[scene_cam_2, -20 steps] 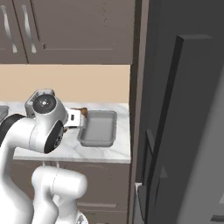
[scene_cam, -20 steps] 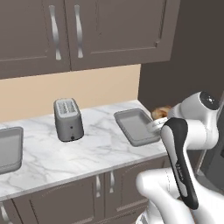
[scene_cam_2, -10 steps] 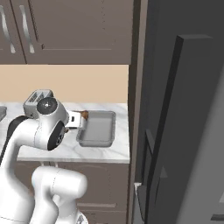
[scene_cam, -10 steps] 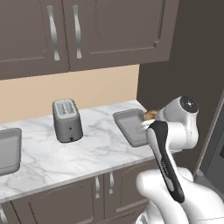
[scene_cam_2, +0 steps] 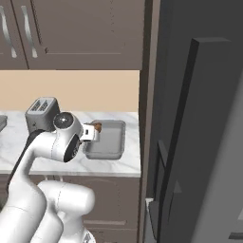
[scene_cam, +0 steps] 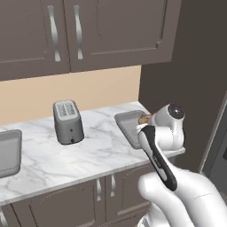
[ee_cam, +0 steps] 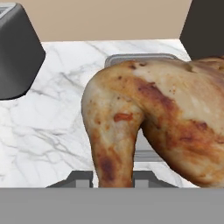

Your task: Place one mushroom and one chicken drumstick in each tupperware on the nearby counter, to pack two identical lunches.

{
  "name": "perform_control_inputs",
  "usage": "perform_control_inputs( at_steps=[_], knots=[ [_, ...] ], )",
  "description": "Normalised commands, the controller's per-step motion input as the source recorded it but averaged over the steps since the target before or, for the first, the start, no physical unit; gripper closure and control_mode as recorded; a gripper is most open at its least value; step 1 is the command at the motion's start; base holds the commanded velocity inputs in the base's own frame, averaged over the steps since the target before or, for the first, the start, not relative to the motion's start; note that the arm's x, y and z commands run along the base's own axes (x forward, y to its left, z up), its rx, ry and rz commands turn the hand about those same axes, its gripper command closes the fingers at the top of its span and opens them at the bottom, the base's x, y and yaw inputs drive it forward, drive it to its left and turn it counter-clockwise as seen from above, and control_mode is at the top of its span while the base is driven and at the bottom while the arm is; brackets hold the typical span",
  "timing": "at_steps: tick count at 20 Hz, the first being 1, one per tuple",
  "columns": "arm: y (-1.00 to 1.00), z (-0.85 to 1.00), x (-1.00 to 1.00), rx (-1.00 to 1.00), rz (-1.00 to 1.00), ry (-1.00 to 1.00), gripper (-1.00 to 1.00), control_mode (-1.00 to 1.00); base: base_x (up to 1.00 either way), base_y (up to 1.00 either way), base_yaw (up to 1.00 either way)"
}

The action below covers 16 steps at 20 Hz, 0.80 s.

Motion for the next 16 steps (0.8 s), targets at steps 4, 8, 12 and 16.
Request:
perform_control_inputs(
  at_steps=[4, 8, 12, 16],
  knots=[
    [0.00, -0.10, 0.53, 0.00, 0.00, 0.17, 1.00, -1.00, 0.00, 0.00, 0.00],
    [0.00, -0.12, 0.53, 0.00, 0.00, 0.17, 1.00, -1.00, 0.00, 0.00, 0.00],
    [0.00, -0.29, 0.60, 0.00, 0.00, 0.03, 1.00, -1.00, 0.00, 0.00, 0.00],
    [0.00, -0.40, 0.62, 0.00, 0.00, 0.00, 1.00, -1.00, 0.00, 0.00, 0.00]
  ],
)
